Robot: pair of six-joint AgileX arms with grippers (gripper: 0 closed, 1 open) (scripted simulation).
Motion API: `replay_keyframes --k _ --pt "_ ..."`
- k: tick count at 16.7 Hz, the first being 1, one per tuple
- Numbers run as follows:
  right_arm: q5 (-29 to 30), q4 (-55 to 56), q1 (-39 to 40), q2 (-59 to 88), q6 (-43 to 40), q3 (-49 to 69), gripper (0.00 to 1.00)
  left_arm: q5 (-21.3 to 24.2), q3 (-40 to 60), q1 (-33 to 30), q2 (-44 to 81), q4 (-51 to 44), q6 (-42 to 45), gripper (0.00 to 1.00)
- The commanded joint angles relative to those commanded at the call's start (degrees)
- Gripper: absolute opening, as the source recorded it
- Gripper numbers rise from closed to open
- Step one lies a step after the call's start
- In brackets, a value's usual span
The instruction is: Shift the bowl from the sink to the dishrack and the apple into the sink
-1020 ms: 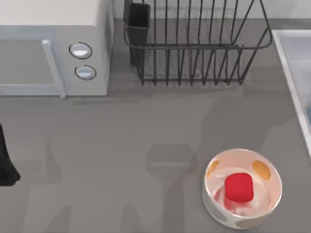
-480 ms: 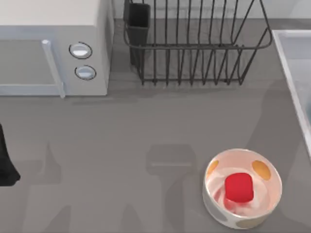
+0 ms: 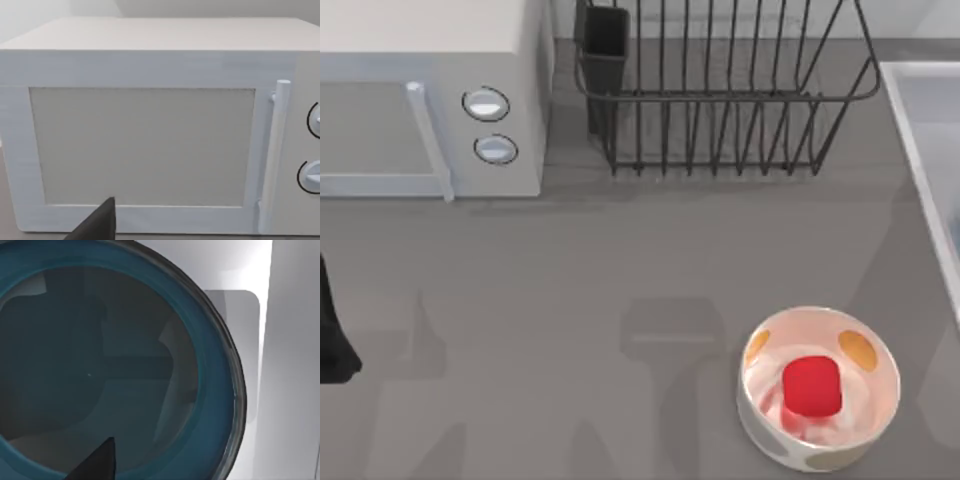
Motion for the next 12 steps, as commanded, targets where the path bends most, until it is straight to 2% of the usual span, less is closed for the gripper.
replay_keyframes --k 4,9,12 --pt "0.07 8.06 0.13 4.09 0.14 -3.78 1.0 0.0 0.0 0.0 0.0 0.0 0.0 1.0" --pt "0.08 8.94 0.14 4.68 0.16 -4.28 1.0 0.0 0.0 0.0 0.0 0.0 0.0 1.0" --pt "0.08 8.94 0.14 4.68 0.16 -4.28 0.77 0.0 0.0 0.0 0.0 0.0 0.0 1.0"
